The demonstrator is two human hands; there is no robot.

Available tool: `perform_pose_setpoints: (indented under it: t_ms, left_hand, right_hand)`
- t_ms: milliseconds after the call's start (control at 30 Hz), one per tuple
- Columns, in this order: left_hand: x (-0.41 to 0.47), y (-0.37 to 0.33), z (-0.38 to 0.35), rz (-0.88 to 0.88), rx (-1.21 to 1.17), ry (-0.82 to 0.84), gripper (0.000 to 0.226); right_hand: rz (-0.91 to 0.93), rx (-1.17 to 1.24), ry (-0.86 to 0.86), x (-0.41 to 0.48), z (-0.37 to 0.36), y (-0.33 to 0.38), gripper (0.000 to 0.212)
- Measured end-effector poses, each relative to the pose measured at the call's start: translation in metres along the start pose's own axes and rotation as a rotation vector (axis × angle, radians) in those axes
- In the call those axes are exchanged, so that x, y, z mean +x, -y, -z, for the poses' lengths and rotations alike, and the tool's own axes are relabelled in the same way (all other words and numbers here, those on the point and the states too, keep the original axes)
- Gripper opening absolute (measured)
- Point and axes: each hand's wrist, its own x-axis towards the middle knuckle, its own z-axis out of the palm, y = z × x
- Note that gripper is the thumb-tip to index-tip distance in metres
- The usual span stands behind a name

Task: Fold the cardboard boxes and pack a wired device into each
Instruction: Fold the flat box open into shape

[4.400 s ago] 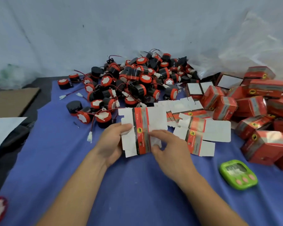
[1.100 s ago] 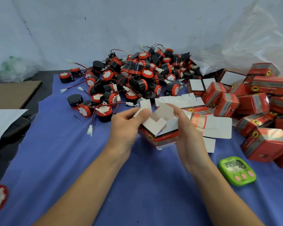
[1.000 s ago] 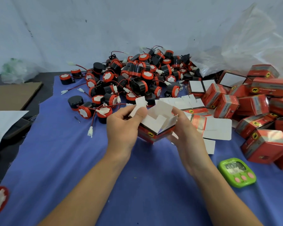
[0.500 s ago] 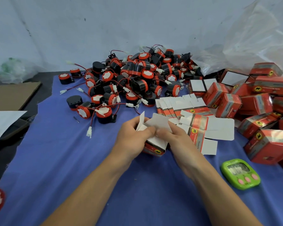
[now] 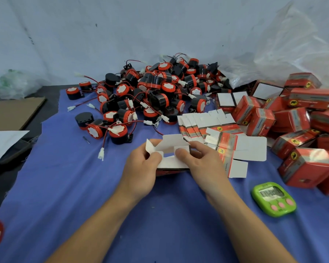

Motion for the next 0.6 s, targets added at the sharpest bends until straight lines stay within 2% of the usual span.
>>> perform_pose_setpoints:
  t_ms: [167,267,333,400,500,600]
  left_hand:
    - [-0.009,0.005,-0.013,-0.132,0.247,-0.144,0.040]
    - [-0.008,0.010,-0.011,-0.111,0.251,-0.055,0.043]
    - [-0.007,0.011,-0.009,-0.089,0.136,0.070,0.050]
    - [-0.004,0.012,-0.009,-0.041,-0.101,0.164,0.058]
    - [0.003,0.009,-0.003,0.092,-0.409,0.196,0.051]
    - [0.009,0.008,0.001,0.136,-0.491,0.194,0.045]
  right_hand:
    - [-0.032,0.037,0.137,-0.001,0.004,0.003,0.037]
    - [-0.021,0.049,0.141,0.000,0.006,0.002,0.033]
    - [-0.010,0.050,0.101,-0.001,0.004,0.000,0.032]
    - [-0.005,0.041,0.058,0.000,0.001,-0.003,0.029]
    - [-0.024,0.054,0.024,0.001,0.001,-0.004,0.021]
    - [-0.043,0.077,0.017,0.000,0.000,-0.003,0.023]
